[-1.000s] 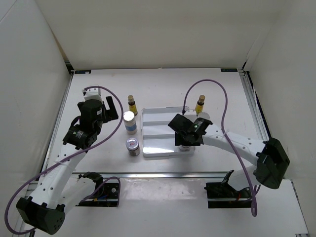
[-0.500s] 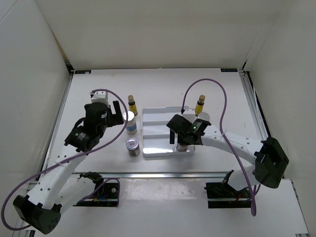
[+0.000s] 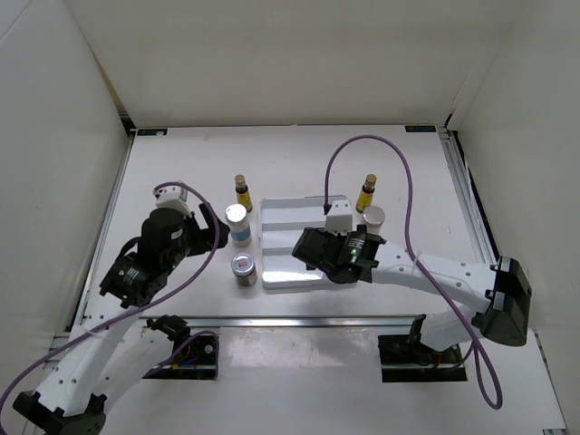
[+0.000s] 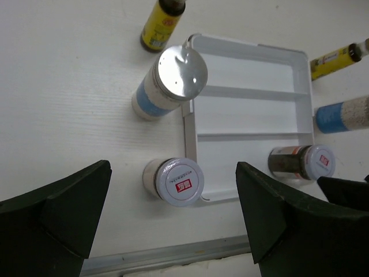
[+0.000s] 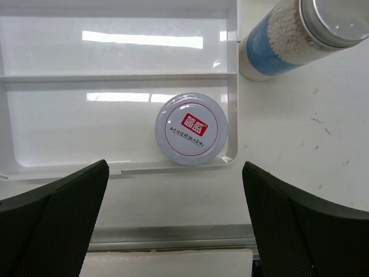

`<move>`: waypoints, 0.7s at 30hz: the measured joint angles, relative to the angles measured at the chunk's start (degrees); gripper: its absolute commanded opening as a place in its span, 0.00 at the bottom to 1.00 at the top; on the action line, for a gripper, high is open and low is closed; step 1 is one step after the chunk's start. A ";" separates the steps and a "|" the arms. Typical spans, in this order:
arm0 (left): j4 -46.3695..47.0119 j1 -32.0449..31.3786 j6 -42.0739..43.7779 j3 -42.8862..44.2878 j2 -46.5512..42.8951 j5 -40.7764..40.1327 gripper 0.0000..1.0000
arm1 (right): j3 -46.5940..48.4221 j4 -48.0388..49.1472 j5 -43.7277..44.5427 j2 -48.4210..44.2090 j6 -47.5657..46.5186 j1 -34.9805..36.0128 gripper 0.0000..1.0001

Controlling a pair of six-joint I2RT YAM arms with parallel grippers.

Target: Organize the condiment bottles

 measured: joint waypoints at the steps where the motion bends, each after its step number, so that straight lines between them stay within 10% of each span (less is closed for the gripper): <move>1: -0.11 0.00 -0.15 -0.59 0.74 0.46 1.00 | 0.15 -0.31 0.72 -0.11 0.09 0.33 1.00; 21: 2.03 -11.39 0.96 -4.66 6.25 -0.70 0.94 | -11.43 0.31 5.99 -17.90 -2.23 1.14 1.00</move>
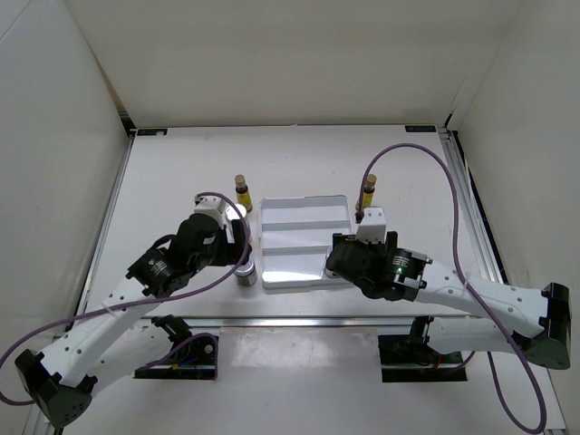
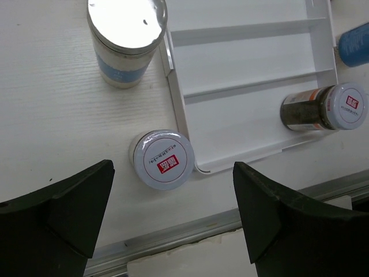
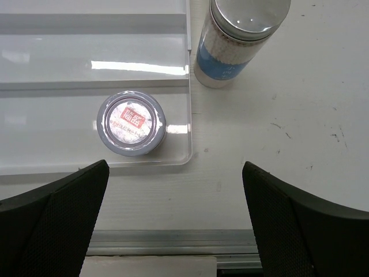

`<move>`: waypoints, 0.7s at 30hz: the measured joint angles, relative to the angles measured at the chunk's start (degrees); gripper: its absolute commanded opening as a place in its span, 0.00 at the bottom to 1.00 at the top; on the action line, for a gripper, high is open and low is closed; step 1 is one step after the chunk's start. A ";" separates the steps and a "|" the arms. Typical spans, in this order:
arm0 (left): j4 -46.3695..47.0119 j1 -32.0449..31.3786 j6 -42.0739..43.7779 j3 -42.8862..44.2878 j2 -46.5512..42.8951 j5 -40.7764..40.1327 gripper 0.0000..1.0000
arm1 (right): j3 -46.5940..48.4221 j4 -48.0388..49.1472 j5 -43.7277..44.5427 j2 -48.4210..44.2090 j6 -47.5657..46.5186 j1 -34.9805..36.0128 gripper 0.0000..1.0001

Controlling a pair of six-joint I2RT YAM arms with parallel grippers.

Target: Organize the condiment bottles

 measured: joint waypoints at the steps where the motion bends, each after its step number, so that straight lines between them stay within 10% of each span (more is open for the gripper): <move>1: 0.35 -0.76 -0.15 -0.26 0.37 -0.39 0.94 | -0.13 0.07 0.00 0.13 -0.15 0.00 1.00; 21: -0.07 -3.74 -5.53 -3.41 5.92 -5.53 0.95 | -0.17 0.39 -0.17 1.60 -0.35 0.00 1.00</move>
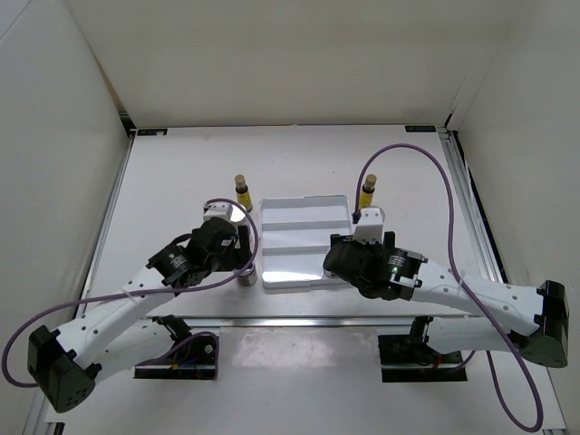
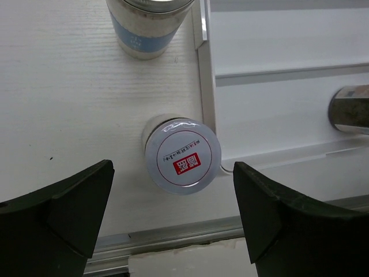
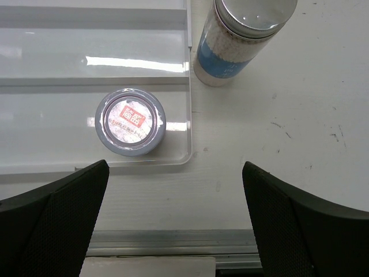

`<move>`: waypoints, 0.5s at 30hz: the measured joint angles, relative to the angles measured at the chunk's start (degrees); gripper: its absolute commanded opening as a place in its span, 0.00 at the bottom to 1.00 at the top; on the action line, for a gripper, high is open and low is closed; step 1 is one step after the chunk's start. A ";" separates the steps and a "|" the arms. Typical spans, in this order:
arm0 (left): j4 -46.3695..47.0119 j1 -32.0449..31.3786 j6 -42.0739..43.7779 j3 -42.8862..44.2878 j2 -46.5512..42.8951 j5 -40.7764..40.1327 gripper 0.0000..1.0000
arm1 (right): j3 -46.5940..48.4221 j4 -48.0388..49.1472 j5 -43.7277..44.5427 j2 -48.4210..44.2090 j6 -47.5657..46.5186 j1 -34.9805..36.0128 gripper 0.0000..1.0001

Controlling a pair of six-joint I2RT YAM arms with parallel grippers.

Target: Organize the condiment bottles

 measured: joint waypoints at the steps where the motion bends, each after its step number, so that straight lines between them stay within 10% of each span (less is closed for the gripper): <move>1: -0.02 0.00 -0.15 0.00 0.81 -0.15 0.95 | 0.00 0.00 -0.02 0.00 0.00 0.00 1.00; 15: 0.42 -0.44 -1.73 0.15 9.60 -1.27 1.00 | -0.22 0.04 -0.02 0.02 0.00 0.00 1.00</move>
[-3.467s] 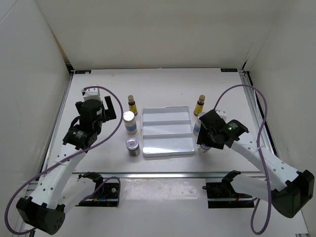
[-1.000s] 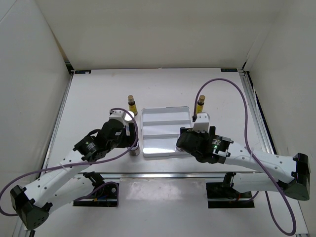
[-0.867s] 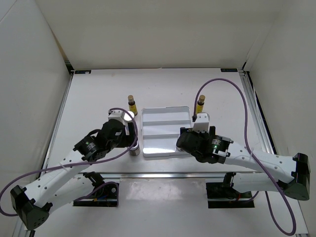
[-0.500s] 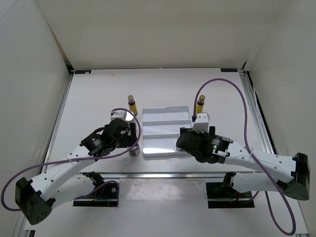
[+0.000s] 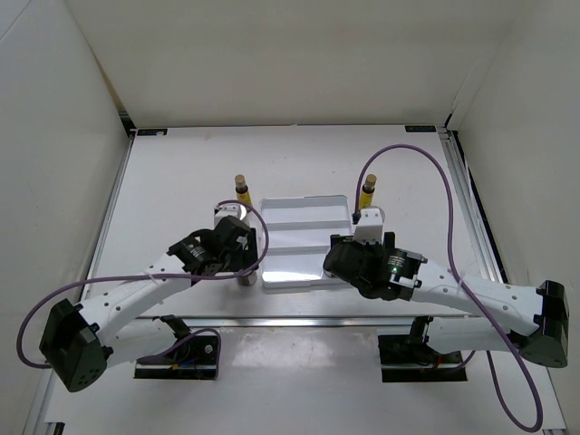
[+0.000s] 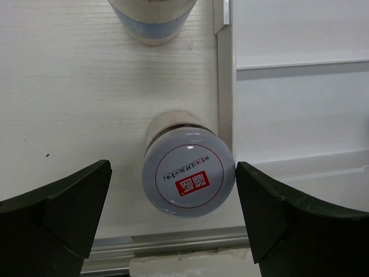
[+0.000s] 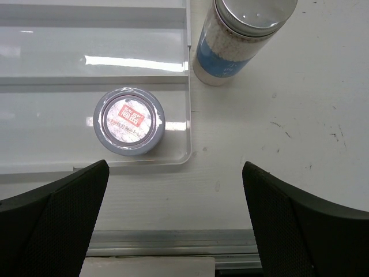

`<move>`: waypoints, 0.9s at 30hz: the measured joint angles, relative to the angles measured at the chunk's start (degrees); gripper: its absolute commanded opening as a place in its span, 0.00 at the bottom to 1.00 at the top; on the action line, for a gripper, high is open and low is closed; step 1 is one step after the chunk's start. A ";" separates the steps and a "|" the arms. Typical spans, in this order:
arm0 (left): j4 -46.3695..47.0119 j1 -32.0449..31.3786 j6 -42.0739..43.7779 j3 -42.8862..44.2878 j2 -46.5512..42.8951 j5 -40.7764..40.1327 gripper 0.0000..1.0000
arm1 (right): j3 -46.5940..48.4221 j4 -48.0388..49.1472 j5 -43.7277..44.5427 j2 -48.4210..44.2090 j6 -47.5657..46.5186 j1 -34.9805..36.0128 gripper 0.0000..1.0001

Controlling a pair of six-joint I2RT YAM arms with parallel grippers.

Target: Organize the condiment bottles

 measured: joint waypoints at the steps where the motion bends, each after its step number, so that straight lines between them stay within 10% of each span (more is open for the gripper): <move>1: 0.42 -0.02 0.02 0.02 0.66 0.02 1.00 | -0.15 0.09 0.00 -0.02 0.00 0.00 1.00; 10: 2.34 -0.02 -0.04 0.02 6.97 0.11 0.89 | -0.70 0.13 -0.02 -0.07 0.00 0.00 1.00; 15: 2.86 -0.09 0.02 0.11 7.08 0.42 0.56 | -2.21 0.52 -0.11 -0.50 0.17 0.00 1.00; 27: -6.16 -2.80 -0.39 10.14 5.35 -1.42 0.19 | -2.60 0.59 -0.28 -1.79 1.01 0.00 1.00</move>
